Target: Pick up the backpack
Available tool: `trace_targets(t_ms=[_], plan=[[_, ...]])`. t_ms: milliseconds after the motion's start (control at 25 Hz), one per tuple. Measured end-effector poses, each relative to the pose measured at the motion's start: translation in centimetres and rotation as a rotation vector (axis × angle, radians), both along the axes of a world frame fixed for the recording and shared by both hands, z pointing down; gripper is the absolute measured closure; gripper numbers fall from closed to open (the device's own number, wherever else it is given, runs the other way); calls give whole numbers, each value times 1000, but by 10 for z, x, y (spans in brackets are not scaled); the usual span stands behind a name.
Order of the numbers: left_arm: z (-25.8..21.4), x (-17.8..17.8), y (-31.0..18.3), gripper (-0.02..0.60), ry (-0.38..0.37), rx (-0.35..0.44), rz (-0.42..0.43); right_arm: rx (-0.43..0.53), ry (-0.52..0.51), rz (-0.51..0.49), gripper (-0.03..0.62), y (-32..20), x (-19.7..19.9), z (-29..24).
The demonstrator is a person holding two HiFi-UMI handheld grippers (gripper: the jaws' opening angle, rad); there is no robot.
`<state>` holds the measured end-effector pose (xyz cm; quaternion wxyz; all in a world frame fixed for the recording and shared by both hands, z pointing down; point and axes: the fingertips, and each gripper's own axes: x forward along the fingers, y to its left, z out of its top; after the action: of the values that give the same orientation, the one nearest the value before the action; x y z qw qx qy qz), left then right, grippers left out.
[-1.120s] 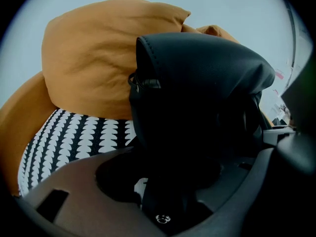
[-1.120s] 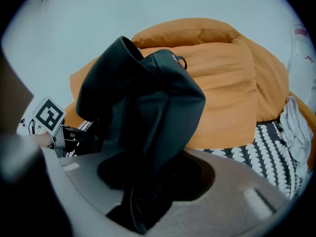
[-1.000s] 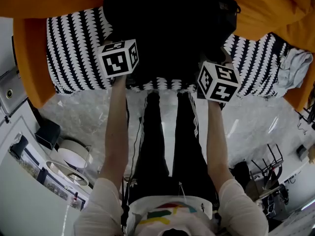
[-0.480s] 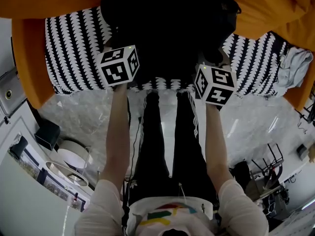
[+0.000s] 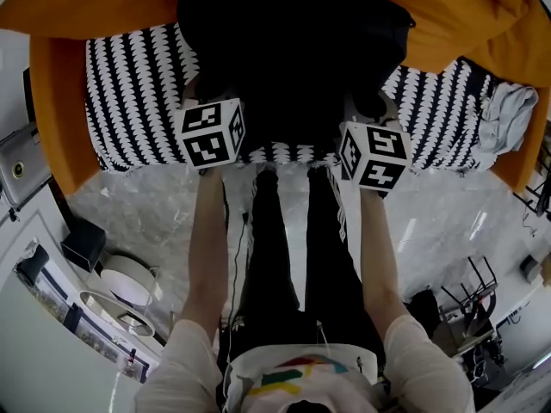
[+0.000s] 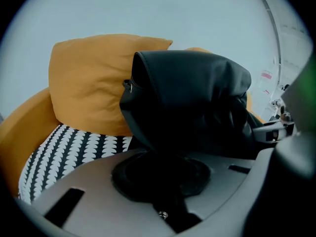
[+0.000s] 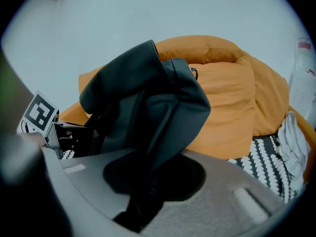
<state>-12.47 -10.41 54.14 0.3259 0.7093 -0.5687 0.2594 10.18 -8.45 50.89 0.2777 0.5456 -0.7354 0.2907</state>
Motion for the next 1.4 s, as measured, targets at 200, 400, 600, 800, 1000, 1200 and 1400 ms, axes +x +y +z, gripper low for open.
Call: trace_targets(t_ms=[200,400,600,800,1000,1200,1400], plan=[[-41,2,2,514,4,61,-20,50,4,-15,510,-3,2,-36],[-102,-3,-22,514,-7,167,-27,138,0,-23,511,-27,-2,-92],[-183,0,-48,515,-7,268,-14,229,-4,-15,513,-50,1,-168],[-284,2,-66,515,-7,382,-20,330,-13,-5,513,-69,5,-261],[-393,1,-68,517,-5,509,-25,448,-24,1,513,-74,4,-362],[-500,1,-67,517,-8,660,-34,596,-38,3,513,-77,5,-460],[-583,6,-43,518,16,778,-16,712,-32,14,513,-53,10,-538]])
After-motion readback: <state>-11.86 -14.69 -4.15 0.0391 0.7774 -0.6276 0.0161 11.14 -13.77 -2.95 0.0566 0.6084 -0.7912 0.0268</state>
